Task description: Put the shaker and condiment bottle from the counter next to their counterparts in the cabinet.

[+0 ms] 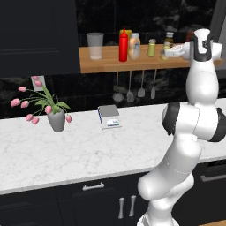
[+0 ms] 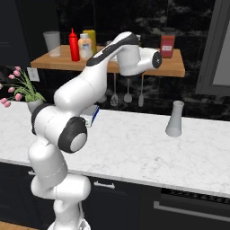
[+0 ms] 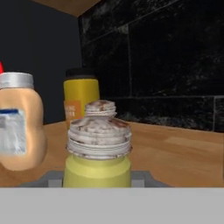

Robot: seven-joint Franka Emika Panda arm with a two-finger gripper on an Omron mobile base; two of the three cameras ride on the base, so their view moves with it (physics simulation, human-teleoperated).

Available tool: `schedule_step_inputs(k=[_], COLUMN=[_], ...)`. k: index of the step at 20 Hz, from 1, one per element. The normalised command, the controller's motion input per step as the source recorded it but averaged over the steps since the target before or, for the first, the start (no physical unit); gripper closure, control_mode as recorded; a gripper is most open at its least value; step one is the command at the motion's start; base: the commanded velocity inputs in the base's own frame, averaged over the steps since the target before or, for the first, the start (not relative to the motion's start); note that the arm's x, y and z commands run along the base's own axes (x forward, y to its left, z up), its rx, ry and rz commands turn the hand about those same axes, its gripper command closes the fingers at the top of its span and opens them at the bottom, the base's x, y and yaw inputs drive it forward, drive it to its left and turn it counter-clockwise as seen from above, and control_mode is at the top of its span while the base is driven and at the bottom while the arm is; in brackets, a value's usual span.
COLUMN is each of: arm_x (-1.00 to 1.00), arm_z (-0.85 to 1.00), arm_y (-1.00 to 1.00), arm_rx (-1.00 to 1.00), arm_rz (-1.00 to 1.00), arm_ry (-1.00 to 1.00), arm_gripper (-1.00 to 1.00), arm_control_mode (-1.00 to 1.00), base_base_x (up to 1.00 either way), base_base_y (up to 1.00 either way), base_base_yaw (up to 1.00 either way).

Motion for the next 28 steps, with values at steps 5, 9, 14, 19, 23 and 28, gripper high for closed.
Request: schedule_step_inputs(k=[5, 9, 14, 19, 23, 28], arm_x=[0.35, 0.32, 0.34, 0.39, 0.23, -0.02], arm_z=[-0.21, -0.22, -0.3, -0.35, -0.27, 0.0], arm_y=[0.0, 0.0, 0.0, 0.0, 0.0, -0.24], arm_rx=[0.02, 0.0, -0.01, -0.02, -0.02, 0.01], arm_rz=[0.0, 0.0, 0.0, 0.0, 0.0, 0.0], arm_ry=[-0.01, -0.04, -0.09, -0.13, -0.07, 0.0], arm_gripper=[1.0, 1.0, 1.0, 1.0, -1.0, -1.0], arm_control_mode=[-1.0, -1.0, -1.0, -1.0, -1.0, -1.0], base_base_x=[0.0, 0.0, 0.0, 0.0, 0.0, 0.0], base_base_y=[0.0, 0.0, 0.0, 0.0, 0.0, 0.0], base_base_yaw=[0.0, 0.0, 0.0, 0.0, 0.0, 0.0])
